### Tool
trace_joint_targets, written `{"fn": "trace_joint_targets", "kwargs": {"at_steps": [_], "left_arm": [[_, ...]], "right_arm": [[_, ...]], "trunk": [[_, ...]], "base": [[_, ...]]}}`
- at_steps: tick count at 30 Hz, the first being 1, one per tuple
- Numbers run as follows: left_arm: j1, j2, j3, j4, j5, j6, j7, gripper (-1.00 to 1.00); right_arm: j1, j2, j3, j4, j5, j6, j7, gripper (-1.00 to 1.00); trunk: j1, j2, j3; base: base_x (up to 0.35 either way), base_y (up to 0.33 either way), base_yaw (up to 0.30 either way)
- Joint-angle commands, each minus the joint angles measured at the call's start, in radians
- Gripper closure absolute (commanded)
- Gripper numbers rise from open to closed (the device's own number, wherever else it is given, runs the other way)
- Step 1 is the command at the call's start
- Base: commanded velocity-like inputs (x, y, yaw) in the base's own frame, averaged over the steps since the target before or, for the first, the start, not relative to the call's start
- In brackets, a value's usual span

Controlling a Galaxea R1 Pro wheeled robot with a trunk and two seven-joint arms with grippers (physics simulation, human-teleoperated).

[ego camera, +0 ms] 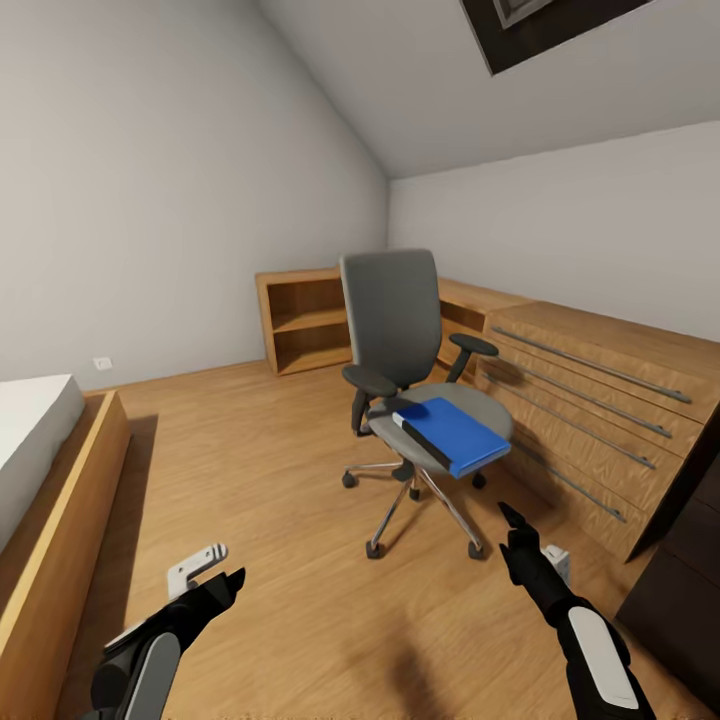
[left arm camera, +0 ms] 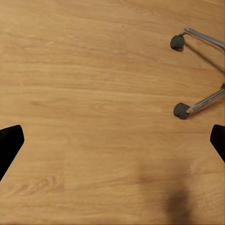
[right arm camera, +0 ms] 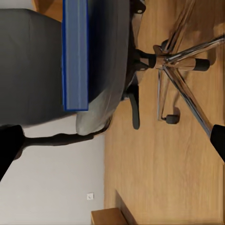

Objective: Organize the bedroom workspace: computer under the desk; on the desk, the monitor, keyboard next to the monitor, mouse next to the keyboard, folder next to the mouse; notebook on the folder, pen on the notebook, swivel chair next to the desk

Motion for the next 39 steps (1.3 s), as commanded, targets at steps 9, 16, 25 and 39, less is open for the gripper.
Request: {"fn": "trace_joint_targets", "kwargs": {"at_steps": [9, 16, 25, 39], "left_arm": [[-0.001, 0.001, -0.024, 0.0, 0.011, 0.01, 0.002, -1.0], [-0.001, 0.004, -0.026, 0.025, 0.011, 0.01, 0.0, -1.0], [-0.001, 0.004, -0.027, 0.033, -0.006, 0.008, 0.0, -1.0], [-0.001, 0.005, -0.028, 0.036, -0.01, 0.008, -0.001, -1.0]], "right_arm": [[-0.001, 0.009, -0.004, -0.023, -0.009, 0.014, -0.005, -1.0], [-0.001, 0.018, 0.001, -0.037, -0.011, 0.089, 0.002, -1.0], [-0.001, 0.018, 0.001, -0.038, -0.011, 0.104, 0.005, -1.0], [-0.001, 0.018, 0.001, -0.038, -0.046, 0.103, 0.004, -1.0]], "trunk": [[0.008, -0.015, -0.007], [0.008, -0.015, -0.007], [0.008, -0.015, -0.007], [0.008, -0.015, -0.007]], "base": [[0.0, 0.0, 0.0], [0.0, 0.0, 0.0], [0.151, 0.0, 0.0], [0.175, 0.0, 0.0]]}}
